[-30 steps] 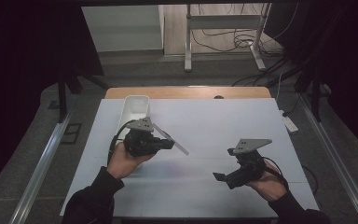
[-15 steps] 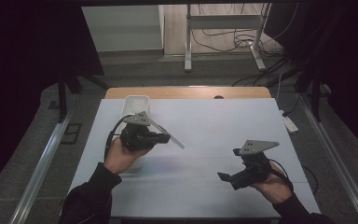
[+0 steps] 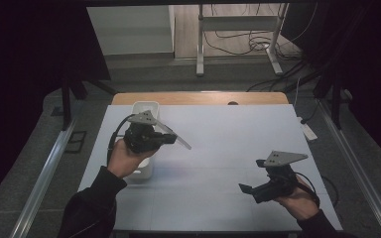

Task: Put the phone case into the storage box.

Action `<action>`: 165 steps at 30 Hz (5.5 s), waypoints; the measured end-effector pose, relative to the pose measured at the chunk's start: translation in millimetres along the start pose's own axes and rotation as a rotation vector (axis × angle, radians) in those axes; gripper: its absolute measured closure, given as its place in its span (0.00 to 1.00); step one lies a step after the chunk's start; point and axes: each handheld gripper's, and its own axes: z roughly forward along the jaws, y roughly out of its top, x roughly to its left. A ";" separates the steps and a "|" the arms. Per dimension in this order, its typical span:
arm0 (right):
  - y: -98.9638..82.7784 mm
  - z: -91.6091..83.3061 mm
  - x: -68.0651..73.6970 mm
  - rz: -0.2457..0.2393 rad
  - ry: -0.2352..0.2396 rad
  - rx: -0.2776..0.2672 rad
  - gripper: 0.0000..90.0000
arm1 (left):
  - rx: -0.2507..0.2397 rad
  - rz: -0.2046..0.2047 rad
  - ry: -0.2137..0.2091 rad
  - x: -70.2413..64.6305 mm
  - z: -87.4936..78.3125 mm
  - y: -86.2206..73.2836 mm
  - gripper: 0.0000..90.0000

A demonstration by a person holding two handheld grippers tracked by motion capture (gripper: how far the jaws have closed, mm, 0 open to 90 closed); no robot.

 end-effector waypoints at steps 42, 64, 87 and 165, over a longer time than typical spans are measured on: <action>-32.8 -31.8 -18.0 0.069 -0.130 -0.017 0.00 | 0.025 -0.077 0.188 44.3 -38.9 11.2 0.98; -52.9 -46.8 -24.2 0.100 -0.208 0.005 0.00 | 0.075 -0.120 0.303 72.8 -44.6 15.1 0.98; -70.6 -63.5 -19.2 0.123 -0.271 0.014 0.00 | 0.129 -0.167 0.378 97.6 -30.1 17.9 0.98; -79.4 -66.6 -16.9 0.123 -0.285 0.031 0.00 | 0.280 -0.294 0.450 142.2 47.8 -6.4 0.98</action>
